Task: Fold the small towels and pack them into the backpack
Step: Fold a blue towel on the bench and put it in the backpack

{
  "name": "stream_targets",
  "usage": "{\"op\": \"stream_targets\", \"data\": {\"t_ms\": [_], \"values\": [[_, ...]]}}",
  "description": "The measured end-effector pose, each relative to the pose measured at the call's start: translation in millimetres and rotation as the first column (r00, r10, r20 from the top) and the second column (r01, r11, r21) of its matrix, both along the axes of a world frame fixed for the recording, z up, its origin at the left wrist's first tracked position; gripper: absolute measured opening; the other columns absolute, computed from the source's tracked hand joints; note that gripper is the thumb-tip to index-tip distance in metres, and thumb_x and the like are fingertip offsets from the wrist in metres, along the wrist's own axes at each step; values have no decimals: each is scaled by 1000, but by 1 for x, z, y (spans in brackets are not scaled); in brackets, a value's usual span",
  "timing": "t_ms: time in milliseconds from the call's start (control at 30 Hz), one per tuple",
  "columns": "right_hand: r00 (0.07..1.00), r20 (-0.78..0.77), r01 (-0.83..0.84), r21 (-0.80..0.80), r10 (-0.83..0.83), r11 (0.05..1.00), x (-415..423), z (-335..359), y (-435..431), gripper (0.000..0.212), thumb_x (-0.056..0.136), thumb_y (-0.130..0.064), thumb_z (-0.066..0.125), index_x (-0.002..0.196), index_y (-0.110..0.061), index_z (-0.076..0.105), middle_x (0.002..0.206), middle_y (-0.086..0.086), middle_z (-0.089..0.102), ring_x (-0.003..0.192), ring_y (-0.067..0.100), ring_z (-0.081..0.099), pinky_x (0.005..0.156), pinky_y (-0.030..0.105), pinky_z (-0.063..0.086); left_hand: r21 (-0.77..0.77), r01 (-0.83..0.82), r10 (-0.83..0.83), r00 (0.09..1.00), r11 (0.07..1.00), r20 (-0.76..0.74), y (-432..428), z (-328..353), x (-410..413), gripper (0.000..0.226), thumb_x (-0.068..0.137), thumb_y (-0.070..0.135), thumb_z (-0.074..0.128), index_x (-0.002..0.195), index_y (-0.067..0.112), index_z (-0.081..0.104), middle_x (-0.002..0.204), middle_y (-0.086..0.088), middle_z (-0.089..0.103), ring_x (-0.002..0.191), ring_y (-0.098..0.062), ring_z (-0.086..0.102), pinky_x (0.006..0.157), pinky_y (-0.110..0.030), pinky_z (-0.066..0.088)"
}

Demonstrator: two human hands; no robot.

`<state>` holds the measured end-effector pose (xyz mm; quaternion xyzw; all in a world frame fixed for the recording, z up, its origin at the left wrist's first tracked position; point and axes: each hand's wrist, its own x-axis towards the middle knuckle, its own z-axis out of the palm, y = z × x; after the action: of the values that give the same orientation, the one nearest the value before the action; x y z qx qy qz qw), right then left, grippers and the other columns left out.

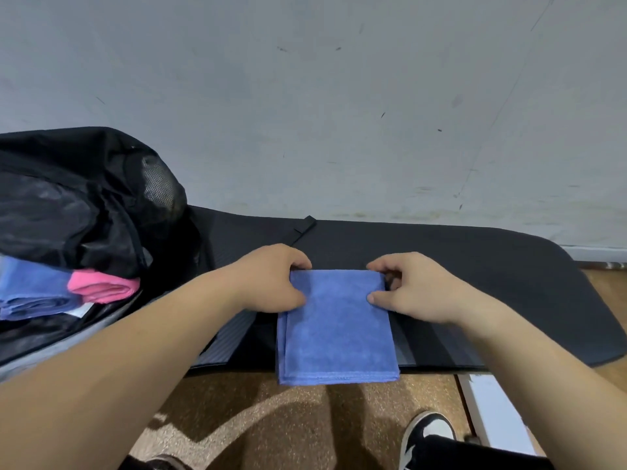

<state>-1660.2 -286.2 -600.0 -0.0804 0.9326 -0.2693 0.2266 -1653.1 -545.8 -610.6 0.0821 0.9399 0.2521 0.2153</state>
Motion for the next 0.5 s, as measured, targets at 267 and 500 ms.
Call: {"op": "stream_targets", "data": {"t_ms": [267,500], "values": [[993,-70,85,-181,-99,980,7,2,-3,20,79,-10,75,88,-24,64,79,2,74,59,13,68,60,30,58,29,-145,147,983,989,-111,-5,8,8,15,80,30,83,86,29,70,84,12,70,78,-6,66,69,-26,53],[973,-146,112,-376,-178,920,23,14,8,23,80,-5,76,89,-23,64,84,-3,75,58,13,62,58,22,51,432,-308,357,933,848,-37,-6,25,27,23,80,5,84,92,22,75,83,-4,80,81,-27,79,84,-45,66]]}}
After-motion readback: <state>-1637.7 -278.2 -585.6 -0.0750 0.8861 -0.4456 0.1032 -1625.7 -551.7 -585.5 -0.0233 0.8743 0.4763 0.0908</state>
